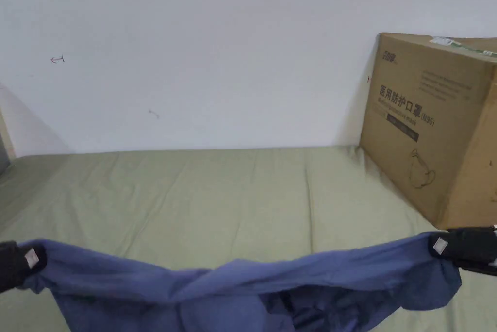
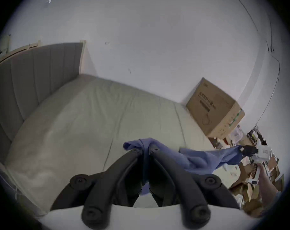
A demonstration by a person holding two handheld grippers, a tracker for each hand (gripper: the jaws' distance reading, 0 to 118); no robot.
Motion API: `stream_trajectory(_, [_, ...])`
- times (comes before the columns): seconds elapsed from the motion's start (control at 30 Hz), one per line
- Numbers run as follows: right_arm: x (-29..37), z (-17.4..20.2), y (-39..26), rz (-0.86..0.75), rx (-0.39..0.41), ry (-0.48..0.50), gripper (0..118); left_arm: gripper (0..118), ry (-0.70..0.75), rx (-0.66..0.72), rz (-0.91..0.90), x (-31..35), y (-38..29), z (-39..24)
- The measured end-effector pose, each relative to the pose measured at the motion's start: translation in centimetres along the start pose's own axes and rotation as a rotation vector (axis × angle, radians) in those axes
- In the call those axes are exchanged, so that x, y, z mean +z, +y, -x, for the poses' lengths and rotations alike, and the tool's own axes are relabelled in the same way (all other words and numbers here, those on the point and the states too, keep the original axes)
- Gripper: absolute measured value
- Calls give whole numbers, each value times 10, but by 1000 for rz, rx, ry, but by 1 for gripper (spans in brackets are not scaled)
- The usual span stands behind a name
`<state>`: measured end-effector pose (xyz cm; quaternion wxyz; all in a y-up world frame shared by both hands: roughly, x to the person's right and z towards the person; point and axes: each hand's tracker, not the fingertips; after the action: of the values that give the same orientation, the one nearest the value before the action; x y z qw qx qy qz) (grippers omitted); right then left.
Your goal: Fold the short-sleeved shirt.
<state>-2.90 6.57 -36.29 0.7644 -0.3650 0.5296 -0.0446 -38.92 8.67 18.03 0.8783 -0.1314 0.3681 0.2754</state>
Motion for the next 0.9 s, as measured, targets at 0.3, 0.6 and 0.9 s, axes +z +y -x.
stream_trajectory(0.3, [-4,47,96,-133,73,-12,3,5,-23,-74,-85,-7,89,-11])
stream_trajectory(0.6, [-26,103,186,-247,170,-65,3,5,25,-105,-131,-46,140,-34])
stream_trajectory(0.9, [-46,133,270,-418,192,-140,3,5,9,-85,-215,-89,190,-45])
